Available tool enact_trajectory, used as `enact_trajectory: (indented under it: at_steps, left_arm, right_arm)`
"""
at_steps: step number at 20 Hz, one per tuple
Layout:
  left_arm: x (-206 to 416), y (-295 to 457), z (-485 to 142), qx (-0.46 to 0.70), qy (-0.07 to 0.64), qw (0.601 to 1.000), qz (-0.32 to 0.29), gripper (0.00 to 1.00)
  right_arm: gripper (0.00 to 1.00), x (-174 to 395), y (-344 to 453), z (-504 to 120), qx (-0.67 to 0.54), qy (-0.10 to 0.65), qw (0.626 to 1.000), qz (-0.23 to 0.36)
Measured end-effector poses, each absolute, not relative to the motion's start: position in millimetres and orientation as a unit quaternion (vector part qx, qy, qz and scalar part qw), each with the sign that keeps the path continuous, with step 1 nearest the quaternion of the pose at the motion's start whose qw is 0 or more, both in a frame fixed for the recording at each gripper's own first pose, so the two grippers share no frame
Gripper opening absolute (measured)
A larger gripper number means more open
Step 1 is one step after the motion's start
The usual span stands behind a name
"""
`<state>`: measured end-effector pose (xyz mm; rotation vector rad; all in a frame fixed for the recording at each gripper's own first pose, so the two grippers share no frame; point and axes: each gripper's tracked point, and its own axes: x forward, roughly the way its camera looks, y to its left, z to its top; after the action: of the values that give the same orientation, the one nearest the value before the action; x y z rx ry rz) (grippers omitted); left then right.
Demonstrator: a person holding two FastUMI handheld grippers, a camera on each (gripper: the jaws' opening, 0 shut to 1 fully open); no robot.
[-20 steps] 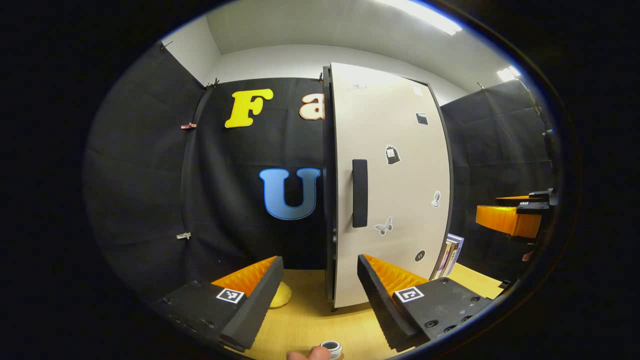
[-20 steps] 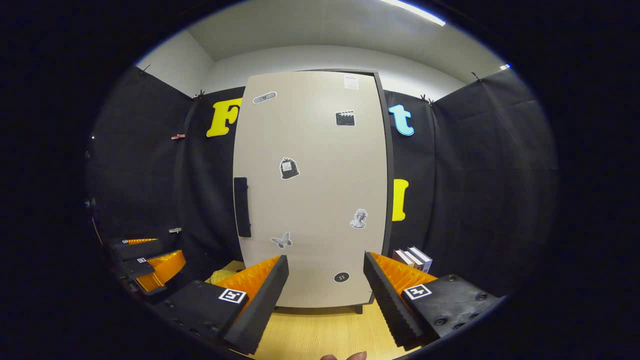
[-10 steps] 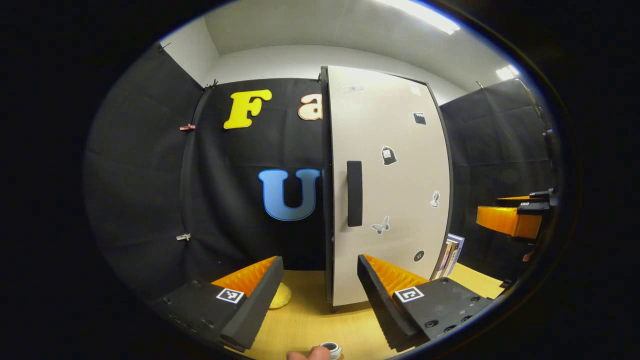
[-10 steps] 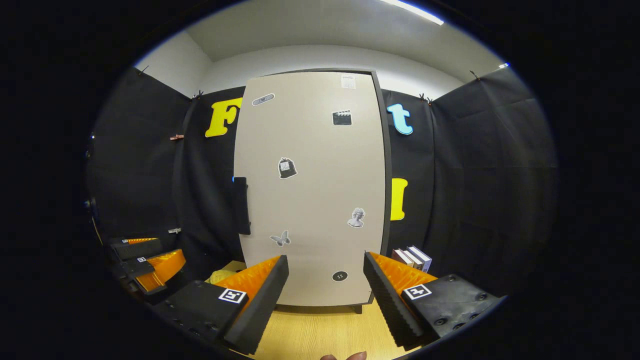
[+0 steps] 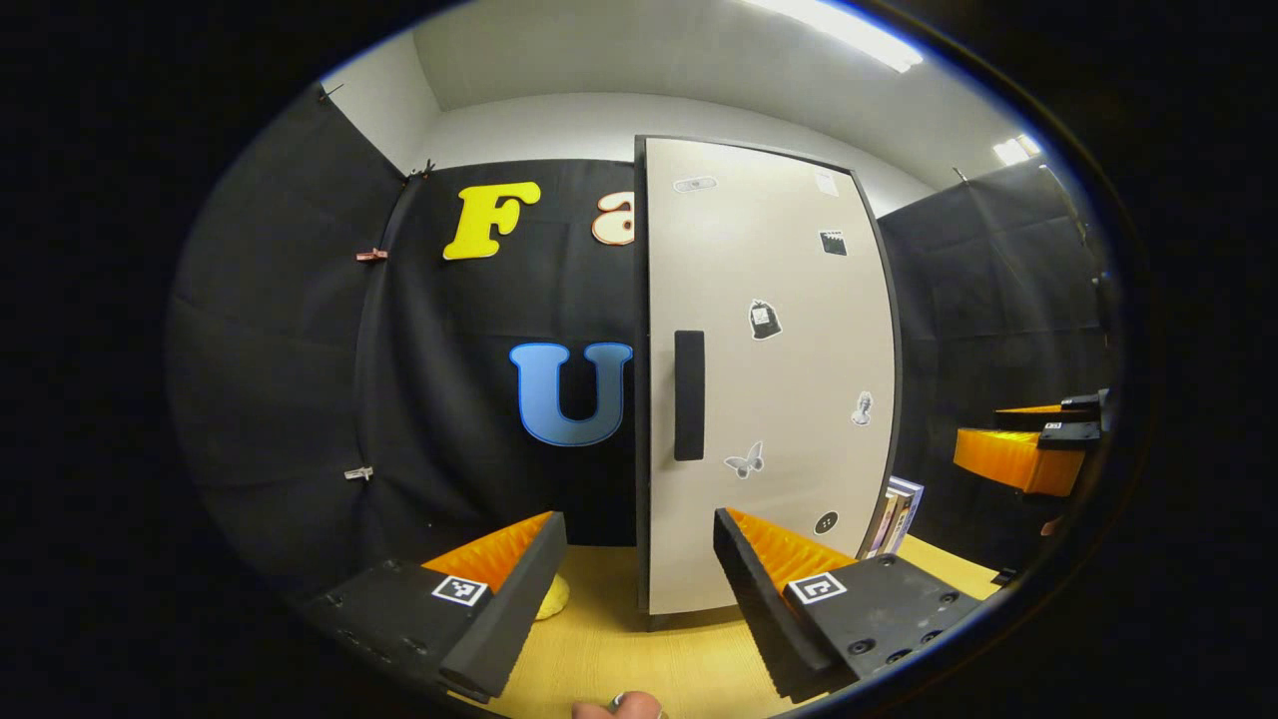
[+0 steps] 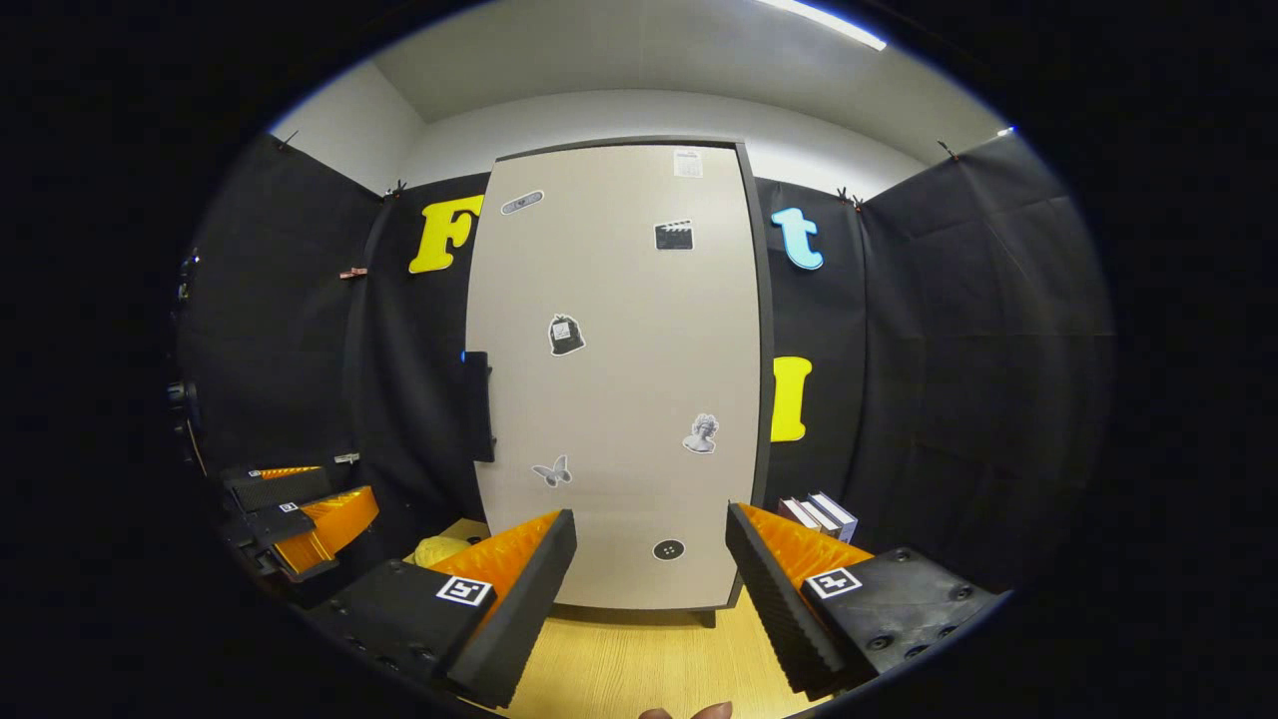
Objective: Open the cabinet door with the right hand, grasp the bottle in the cabinet with the left hand and place it on the coaster, then close the cabinet door with the right hand.
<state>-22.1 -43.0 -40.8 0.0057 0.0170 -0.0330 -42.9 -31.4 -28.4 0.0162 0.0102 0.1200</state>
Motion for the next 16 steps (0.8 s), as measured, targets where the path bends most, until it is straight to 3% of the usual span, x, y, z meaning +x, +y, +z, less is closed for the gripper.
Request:
enact_trajectory:
  at_steps: [16]
  left_arm:
    - [-10,-73,-37,0.007,0.005,1.000,-0.026,0.93]
  right_arm:
    - [0.98,-33,-53,-30,0.017,0.007,0.998,0.059]
